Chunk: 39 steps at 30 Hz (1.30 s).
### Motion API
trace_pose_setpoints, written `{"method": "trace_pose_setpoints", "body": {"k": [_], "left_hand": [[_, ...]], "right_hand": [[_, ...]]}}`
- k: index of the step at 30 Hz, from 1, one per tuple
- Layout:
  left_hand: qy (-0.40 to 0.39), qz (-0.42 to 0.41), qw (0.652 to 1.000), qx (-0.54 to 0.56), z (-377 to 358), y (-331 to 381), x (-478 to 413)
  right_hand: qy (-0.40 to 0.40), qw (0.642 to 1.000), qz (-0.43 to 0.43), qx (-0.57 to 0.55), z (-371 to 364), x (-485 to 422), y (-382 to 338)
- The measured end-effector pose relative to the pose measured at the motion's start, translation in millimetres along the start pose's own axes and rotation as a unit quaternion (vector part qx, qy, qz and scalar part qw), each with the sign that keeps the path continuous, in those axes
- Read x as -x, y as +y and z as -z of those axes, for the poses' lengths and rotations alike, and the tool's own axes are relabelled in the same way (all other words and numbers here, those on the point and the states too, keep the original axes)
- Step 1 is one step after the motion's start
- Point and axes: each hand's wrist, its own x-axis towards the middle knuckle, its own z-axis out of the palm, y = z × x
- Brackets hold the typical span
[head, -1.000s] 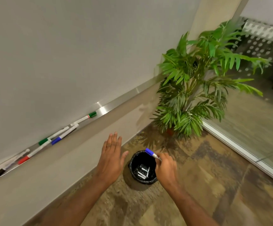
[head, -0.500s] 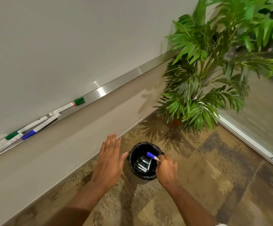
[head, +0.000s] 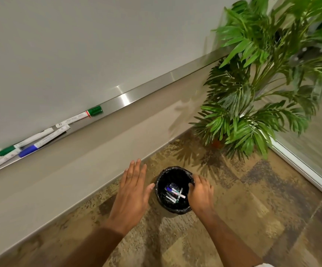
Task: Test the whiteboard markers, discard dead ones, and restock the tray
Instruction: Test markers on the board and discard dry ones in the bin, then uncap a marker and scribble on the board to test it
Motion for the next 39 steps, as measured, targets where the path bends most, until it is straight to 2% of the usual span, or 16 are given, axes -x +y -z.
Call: {"method": "trace_pose_setpoints", "body": {"k": [11, 17, 30, 39], "left_hand": [[-0.005, 0.001, 1.0, 0.0, 21.3, 8.2, 6.2], [0.043, 0.019, 0.999, 0.026, 64.0, 3.4, 22.8], [0.17, 0.115, 0.979, -0.003, 180.1, -97.6, 84.2], [0.225, 0.206, 0.952, -0.034, 225.7, -212.3, 143.0]], "right_hand": [[0.068, 0.995, 0.047, -0.053, 39.8, 27.3, -33.6], [0.099, 0.981, 0.133, -0.101, 64.2, 50.7, -82.9], [0.118, 0.919, 0.329, -0.181, 100.9, 98.4, -258.3], [0.112, 0.874, 0.428, -0.202, 89.4, 134.4, -358.8]]}}
